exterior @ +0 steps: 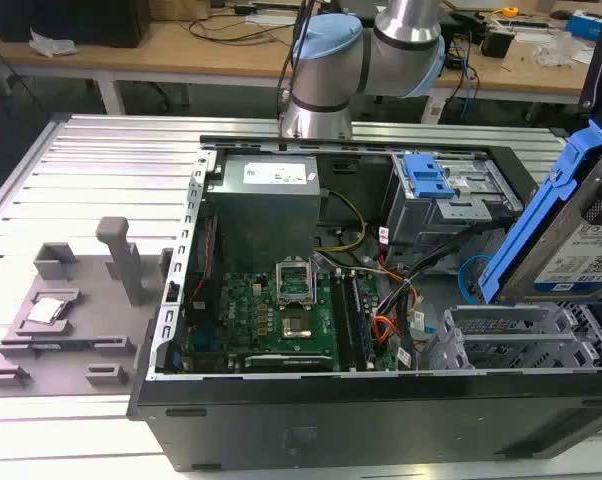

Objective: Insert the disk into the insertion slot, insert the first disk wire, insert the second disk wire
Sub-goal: 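Insert the disk into the insertion slot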

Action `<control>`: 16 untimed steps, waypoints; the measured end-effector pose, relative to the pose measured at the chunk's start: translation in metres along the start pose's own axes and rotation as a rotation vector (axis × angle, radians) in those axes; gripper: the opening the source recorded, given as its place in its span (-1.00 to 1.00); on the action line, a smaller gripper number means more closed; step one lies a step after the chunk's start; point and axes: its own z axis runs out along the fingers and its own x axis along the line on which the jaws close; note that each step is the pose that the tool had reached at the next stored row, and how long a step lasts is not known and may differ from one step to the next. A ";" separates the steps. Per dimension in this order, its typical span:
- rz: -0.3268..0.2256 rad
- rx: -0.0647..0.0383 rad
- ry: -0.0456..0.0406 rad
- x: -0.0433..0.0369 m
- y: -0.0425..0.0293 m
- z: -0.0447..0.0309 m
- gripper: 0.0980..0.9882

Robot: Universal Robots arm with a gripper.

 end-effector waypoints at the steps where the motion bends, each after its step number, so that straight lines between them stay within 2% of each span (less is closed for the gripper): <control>1: 0.000 0.000 0.0001 0.0000 0.0000 0.0004 -0.40; 13: 0.000 0.000 0.0000 -0.0001 -0.0007 0.0175 -0.40; 16: 0.000 -0.001 -0.0001 -0.0006 -0.0012 0.0320 -0.40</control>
